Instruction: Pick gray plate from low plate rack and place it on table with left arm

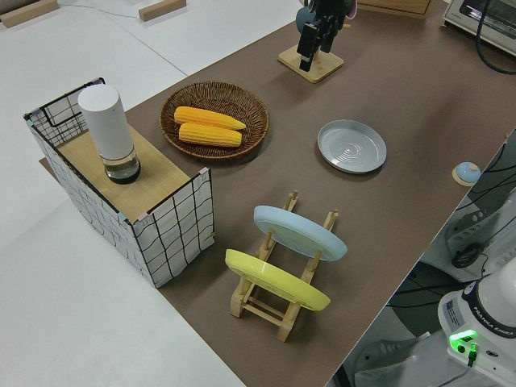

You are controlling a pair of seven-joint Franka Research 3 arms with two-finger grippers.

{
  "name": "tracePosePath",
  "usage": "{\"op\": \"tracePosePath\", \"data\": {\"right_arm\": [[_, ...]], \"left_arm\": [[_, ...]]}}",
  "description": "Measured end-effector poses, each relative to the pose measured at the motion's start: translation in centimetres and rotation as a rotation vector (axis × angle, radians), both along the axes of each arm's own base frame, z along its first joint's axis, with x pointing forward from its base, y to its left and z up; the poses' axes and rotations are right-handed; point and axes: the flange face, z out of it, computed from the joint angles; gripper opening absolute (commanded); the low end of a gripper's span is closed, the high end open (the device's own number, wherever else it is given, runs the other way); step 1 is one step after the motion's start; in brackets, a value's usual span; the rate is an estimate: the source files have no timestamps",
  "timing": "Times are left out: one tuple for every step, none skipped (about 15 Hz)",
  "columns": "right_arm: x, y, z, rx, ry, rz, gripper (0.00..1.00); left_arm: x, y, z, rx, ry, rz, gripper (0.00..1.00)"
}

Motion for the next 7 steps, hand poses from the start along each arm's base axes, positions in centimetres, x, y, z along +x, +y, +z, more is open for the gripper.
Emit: {"op": "tracePosePath", "data": {"right_arm": [[0.00,0.00,0.00,0.000,0.000,0.000,0.987],[0.00,0.00,0.00,0.000,0.000,0.000,0.987],[0.00,0.00,0.00,0.000,0.000,0.000,0.990],[0.00,0.00,0.00,0.000,0.000,0.000,0.987],[0.00,0.00,0.00,0.000,0.000,0.000,0.990],[0.00,0.00,0.00,0.000,0.000,0.000,0.987],[0.00,0.00,0.00,0.000,0.000,0.000,0.990]], "left_arm": [[-0.01,-0.12,0.00,-0.013,0.001,0.001,1.00],[-0.01,-0.19,-0.02,-0.019,0.002,0.001,1.00],[-0.01,-0.25,-0.02,-0.024,0.002,0.001,1.00],[0.07,-0.29,0.02,-0.026,-0.004,0.000,1.00],[0.20,-0.34,0.07,-0.031,-0.013,0.000,1.00],[0.27,-0.39,0.03,-0.036,-0.016,0.001,1.00],[0.32,-0.42,-0.04,-0.038,-0.017,0.002,1.00]]}}
